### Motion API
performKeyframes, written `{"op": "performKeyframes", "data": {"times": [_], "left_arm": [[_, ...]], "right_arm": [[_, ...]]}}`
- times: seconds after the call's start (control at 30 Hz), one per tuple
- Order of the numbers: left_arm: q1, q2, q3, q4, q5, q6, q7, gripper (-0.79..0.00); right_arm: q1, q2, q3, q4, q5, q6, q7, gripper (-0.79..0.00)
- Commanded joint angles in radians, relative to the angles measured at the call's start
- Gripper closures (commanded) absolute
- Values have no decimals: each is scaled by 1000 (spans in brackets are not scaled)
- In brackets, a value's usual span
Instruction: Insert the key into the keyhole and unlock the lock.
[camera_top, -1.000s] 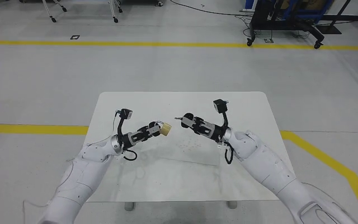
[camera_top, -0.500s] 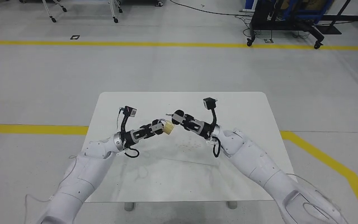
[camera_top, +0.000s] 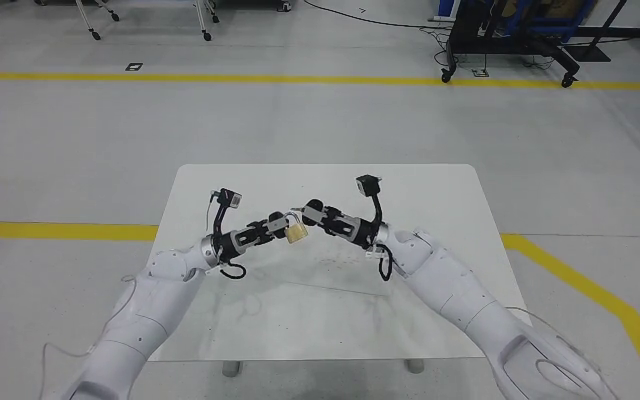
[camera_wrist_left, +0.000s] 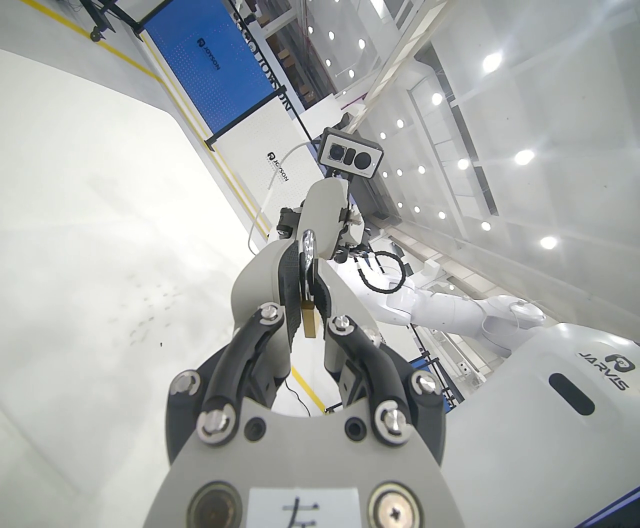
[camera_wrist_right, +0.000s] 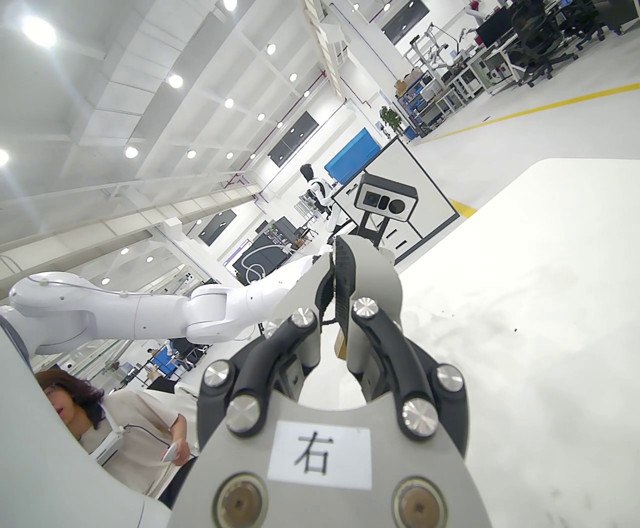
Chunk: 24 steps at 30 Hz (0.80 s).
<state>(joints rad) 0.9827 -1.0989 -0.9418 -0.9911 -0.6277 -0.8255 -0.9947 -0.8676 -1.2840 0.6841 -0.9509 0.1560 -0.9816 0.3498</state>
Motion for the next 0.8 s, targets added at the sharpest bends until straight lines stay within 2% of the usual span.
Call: {"op": "performKeyframes", "data": {"times": [0.0, 0.17, 0.43, 0.77], "left_arm": [[-4, -1, 4, 5, -14, 7, -7, 0], [-5, -2, 7, 10, -114, 67, -67, 0], [-38, -17, 18, 66, -294, 280, -280, 0], [-64, -38, 16, 101, -264, 304, -304, 0]], "right_arm": [[-1, 2, 13, 2, 10, -8, 7, 0], [-17, 8, 52, 1, 33, -31, 5, 0], [-46, 7, 69, -44, 1, -15, 15, 0], [-31, -13, 60, -40, 4, 11, 40, 0]]}}
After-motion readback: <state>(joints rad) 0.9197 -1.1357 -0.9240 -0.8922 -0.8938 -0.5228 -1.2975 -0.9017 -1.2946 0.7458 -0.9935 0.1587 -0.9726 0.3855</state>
